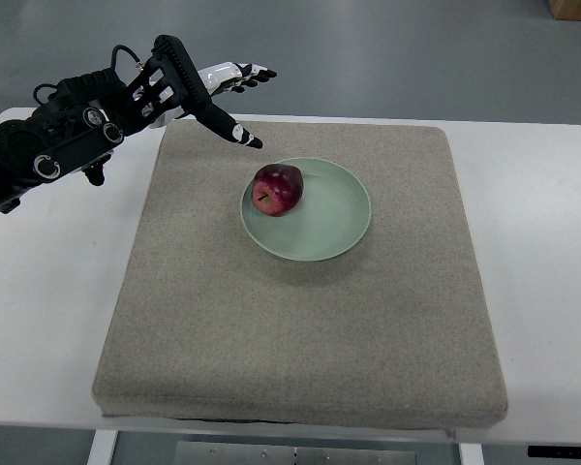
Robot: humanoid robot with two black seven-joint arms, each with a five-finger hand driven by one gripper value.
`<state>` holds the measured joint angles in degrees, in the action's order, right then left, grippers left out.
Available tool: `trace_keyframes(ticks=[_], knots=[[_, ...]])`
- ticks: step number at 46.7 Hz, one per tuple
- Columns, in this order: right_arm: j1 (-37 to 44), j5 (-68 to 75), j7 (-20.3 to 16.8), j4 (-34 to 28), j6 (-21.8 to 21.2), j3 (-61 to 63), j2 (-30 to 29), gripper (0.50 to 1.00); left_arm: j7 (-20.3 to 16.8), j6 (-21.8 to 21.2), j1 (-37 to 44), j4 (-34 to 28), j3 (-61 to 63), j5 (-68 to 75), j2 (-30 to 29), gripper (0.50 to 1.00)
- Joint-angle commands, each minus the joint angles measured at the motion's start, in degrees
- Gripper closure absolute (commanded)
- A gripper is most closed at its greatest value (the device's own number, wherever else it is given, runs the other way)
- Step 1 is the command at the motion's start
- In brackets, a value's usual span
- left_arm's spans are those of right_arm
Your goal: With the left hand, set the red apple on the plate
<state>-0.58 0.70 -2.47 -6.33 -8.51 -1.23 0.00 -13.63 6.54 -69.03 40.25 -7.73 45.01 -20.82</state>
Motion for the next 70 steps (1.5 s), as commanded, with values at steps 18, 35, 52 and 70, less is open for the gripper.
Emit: trace_keyframes(ticks=[18, 35, 52, 70], knots=[[0.0, 0.0, 0.0, 0.0, 0.0, 0.0, 0.0, 0.57, 0.2, -6.4, 0.1, -6.6, -1.6, -40.9, 1.1, 0.508], [0.1, 0.0, 0.0, 0.0, 0.0, 0.0, 0.0, 0.57, 2.5, -8.8, 0.7, -15.8, -3.4, -55.6, 7.1, 0.512], [0.0, 0.0, 0.0, 0.0, 0.0, 0.0, 0.0, 0.568, 5.2, -8.7, 3.1, -17.5, -9.6, -62.1, 10.5, 0.508], [0.1, 0.0, 0.0, 0.0, 0.0, 0.0, 0.0, 0.568, 4.9, 10.1, 6.3, -25.0, -18.5, -73.3, 12.6, 0.508]])
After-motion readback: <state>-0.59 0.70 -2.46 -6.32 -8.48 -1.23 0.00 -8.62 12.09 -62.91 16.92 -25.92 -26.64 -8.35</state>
